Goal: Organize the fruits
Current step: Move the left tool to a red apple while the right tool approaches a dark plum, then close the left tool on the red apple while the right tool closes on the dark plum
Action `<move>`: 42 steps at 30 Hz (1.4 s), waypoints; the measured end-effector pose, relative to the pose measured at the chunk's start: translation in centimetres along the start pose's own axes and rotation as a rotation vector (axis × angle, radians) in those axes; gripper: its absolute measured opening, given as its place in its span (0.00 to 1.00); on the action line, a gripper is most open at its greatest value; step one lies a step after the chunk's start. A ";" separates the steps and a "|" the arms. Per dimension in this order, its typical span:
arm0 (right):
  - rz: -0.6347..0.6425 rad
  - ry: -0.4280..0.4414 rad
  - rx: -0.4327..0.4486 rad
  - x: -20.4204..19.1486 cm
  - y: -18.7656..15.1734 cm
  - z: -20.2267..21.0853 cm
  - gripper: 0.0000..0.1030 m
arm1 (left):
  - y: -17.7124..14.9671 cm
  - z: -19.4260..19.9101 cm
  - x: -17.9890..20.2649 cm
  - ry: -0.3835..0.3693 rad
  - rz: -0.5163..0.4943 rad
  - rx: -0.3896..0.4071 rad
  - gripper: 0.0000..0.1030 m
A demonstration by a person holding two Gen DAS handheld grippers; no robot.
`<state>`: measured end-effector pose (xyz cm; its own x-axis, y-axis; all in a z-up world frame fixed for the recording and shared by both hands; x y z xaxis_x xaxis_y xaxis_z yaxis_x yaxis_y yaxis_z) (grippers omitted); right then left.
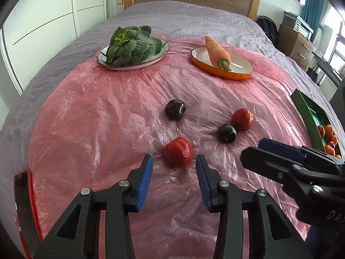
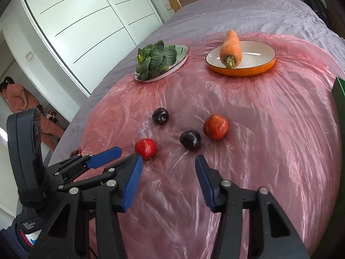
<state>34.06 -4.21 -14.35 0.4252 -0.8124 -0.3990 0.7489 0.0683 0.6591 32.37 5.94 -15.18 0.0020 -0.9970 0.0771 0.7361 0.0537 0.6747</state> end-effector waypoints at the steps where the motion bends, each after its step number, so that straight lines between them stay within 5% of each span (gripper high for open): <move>1: 0.003 -0.002 -0.005 0.1 0.1 -0.3 0.80 | 0.1 -0.2 0.0 -0.001 -0.002 -0.002 0.33; 4: 0.005 -0.017 -0.020 0.4 0.5 -1.4 0.72 | 0.4 -0.7 0.1 -0.003 -0.008 -0.004 0.32; 20: 0.061 -0.095 -0.079 1.4 1.4 -5.4 0.71 | 0.1 -2.8 0.2 -0.036 -0.011 -0.042 0.28; 25: 0.056 -0.120 -0.089 2.3 1.0 -6.1 0.42 | 0.1 -3.3 -0.2 -0.058 0.010 -0.049 0.28; 42: 0.038 -0.083 -0.039 1.8 0.7 -4.3 0.40 | -0.2 -1.8 -0.3 -0.079 0.012 -0.023 0.27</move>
Point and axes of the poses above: each gripper's, at about its wrist camera, not at the fingertips, and z roughly against the way its jaws point, x to its right, y to its top, the point moved 7 cm from there along -z, roughly the way its jaws point, and after that the axes turned 6 degrees about x, right-handed, at the moved point
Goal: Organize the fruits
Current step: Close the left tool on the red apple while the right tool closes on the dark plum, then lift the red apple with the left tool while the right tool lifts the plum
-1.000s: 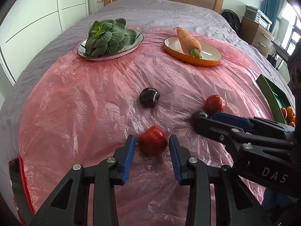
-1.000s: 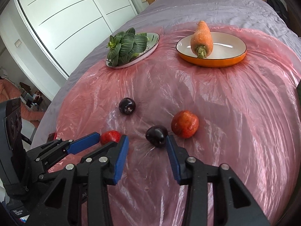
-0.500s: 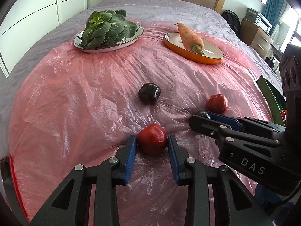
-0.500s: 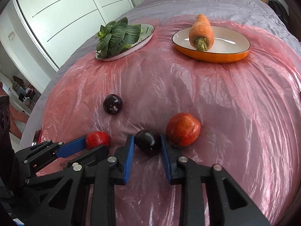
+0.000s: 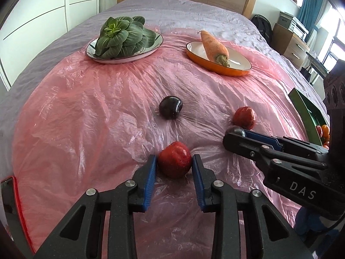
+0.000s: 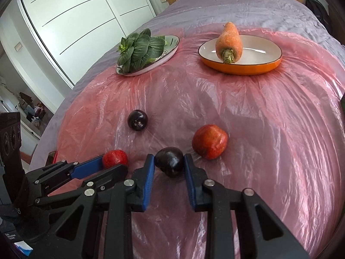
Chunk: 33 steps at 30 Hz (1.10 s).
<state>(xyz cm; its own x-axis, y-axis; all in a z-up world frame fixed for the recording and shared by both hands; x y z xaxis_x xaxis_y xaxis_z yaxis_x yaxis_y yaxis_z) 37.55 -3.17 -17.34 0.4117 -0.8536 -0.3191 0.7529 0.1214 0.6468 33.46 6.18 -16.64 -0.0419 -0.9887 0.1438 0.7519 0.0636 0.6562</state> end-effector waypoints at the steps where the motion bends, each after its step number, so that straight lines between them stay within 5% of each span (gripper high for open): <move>1: 0.002 -0.001 0.001 -0.1 -0.1 0.2 0.40 | 0.0 0.2 0.0 0.000 0.002 0.001 0.27; 33: 0.013 -0.003 0.028 -3.1 -5.9 11.9 0.40 | -3.2 11.0 1.8 0.002 0.031 0.043 0.27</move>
Point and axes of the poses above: each gripper's, at about its wrist camera, not at the fingertips, and z roughly against the way its jaws point, x to its right, y to its top, the point moved 7 cm from there along -z, roughly the way its jaws point, and after that the axes turned 6 degrees about x, right-handed, at the moved point
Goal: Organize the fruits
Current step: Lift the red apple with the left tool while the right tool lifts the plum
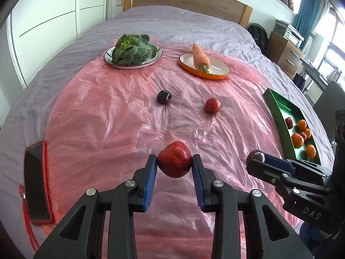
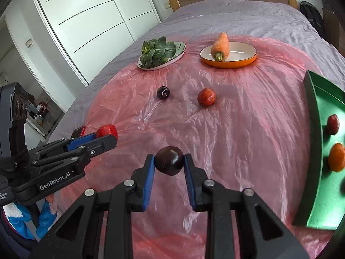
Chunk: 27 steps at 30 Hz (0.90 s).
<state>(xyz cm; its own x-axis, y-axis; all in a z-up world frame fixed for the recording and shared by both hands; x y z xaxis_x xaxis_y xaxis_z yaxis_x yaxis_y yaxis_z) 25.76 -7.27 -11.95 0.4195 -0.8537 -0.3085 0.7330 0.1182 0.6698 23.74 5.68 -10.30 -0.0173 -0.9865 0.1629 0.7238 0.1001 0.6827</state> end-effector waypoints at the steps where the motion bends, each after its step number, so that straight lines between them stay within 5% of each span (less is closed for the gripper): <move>1: -0.001 -0.002 0.002 -0.2 -0.3 0.6 0.40 | -0.1 0.3 0.1 0.001 0.001 0.000 0.27; 27: -0.003 -0.072 0.028 -2.0 -8.1 12.8 0.40 | -5.1 11.2 3.3 0.053 -0.020 0.050 0.27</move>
Point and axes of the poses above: each gripper's, at about its wrist camera, not at the fingertips, and z roughly against the way its jaws point, x to its right, y to its top, the point moved 7 cm from there along -z, roughly the way its jaws point, and after that the axes turned 6 degrees about x, right-handed, at the moved point
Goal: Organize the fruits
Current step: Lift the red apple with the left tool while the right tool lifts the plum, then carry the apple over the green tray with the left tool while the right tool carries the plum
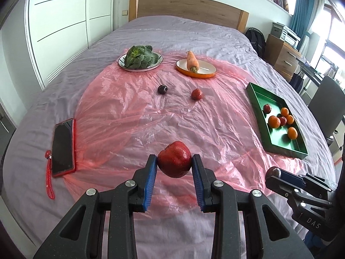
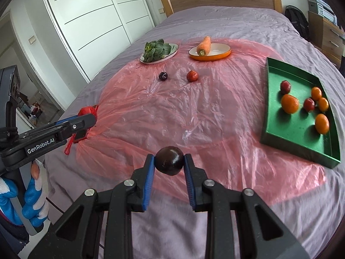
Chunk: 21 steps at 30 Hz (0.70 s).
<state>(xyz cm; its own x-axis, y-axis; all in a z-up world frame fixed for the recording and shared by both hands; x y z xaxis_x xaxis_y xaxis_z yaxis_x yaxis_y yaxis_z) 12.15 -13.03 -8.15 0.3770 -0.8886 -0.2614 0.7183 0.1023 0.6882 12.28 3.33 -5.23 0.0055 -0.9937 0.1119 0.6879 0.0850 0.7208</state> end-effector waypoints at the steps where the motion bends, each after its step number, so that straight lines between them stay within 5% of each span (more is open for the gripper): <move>1: -0.002 -0.003 0.004 0.1 -0.2 0.4 0.40 | -0.2 0.5 0.4 0.002 -0.008 0.004 0.27; 21: -0.074 -0.068 0.077 5.1 -4.9 7.6 0.40 | -2.8 5.4 7.3 -0.009 -0.139 -0.010 0.27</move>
<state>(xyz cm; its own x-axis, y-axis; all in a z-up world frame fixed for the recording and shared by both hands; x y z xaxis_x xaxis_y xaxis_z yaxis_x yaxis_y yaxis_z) 6.10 -21.50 -7.76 0.2825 -0.9209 -0.2687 0.6946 0.0031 0.7194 6.44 -3.73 -2.73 -0.0968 -0.9952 0.0175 0.6889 -0.0543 0.7228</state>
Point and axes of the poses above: each gripper's, at about its wrist camera, not at the fingertips, and z roughly against the way its jaws point, x to its right, y to its top, the point moved 7 cm from there along -z, roughly the way its jaws point, and after that the axes turned 6 degrees about x, right-handed, at the moved point
